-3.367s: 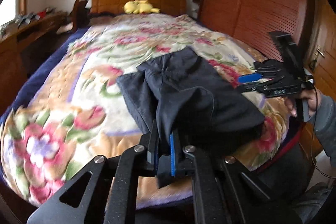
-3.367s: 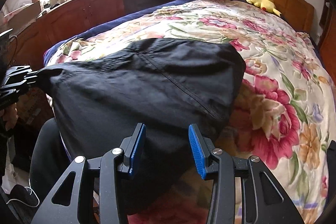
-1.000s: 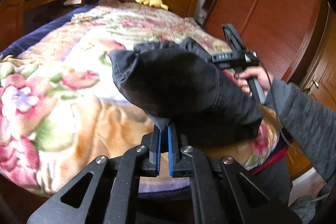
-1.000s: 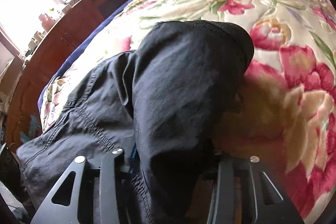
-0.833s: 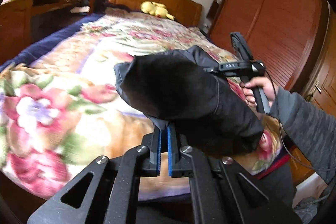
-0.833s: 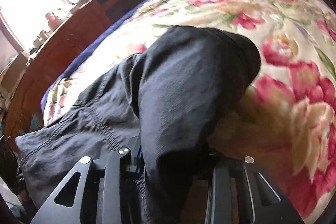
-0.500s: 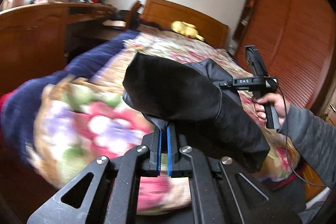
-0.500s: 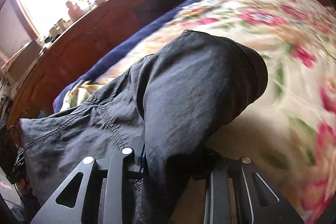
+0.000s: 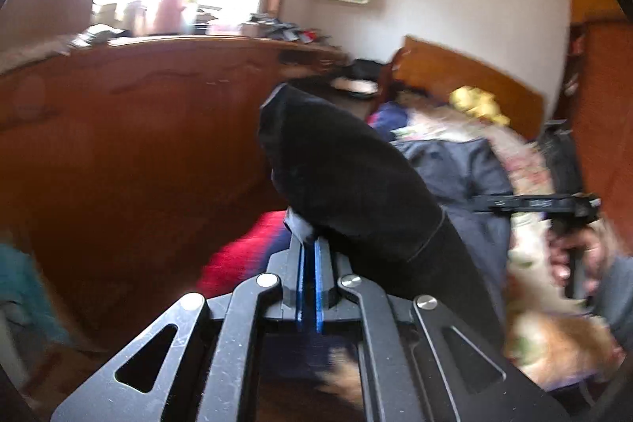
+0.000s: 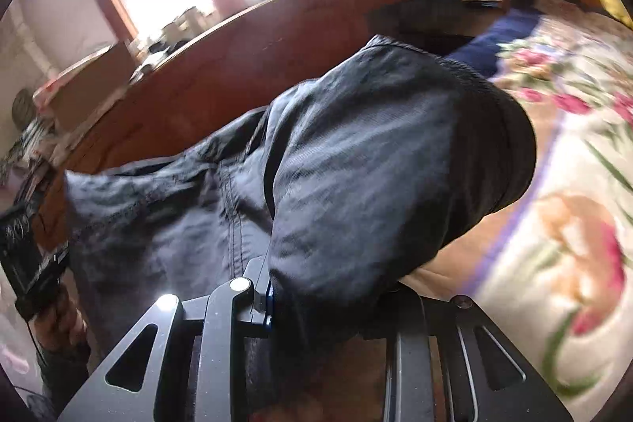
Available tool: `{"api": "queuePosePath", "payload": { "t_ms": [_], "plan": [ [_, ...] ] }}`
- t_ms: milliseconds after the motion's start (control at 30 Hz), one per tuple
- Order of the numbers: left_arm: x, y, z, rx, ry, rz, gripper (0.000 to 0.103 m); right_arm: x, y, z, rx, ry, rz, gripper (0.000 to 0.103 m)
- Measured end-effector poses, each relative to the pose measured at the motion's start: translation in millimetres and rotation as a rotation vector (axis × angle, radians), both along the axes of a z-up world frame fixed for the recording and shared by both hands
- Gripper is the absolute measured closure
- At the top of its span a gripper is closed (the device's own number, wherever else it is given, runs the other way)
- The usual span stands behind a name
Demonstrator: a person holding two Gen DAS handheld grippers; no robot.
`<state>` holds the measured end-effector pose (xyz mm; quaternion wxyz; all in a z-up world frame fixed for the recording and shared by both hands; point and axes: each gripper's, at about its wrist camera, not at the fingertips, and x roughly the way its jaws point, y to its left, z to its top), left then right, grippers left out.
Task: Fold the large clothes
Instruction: 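Lift the bundle with both tools and carry it off the bed, then lower the bundle onto the bedside surface and open both tools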
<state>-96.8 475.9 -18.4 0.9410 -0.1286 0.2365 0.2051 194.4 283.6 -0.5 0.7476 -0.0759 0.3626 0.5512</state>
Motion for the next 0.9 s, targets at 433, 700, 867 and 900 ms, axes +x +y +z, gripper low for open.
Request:
{"api": "queuePosePath", "payload": {
  "t_ms": [433, 700, 867, 900],
  "plan": [
    [-25, 2, 0, 0.004, 0.083, 0.046, 0.084, 3, -4, -51, -0.165, -0.059, -0.044, 0.064],
    [-23, -36, 50, 0.034, 0.026, -0.021, 0.070, -15, -82, -34, -0.133, -0.140, -0.032, 0.063],
    [-3, -81, 76, 0.067, 0.013, -0.104, 0.067, -36, -135, -6, -0.104, -0.204, -0.060, 0.063],
    [1, -91, 80, 0.073, 0.007, -0.123, 0.067, -39, -146, 0, -0.099, -0.220, -0.069, 0.063]
  ]
}}
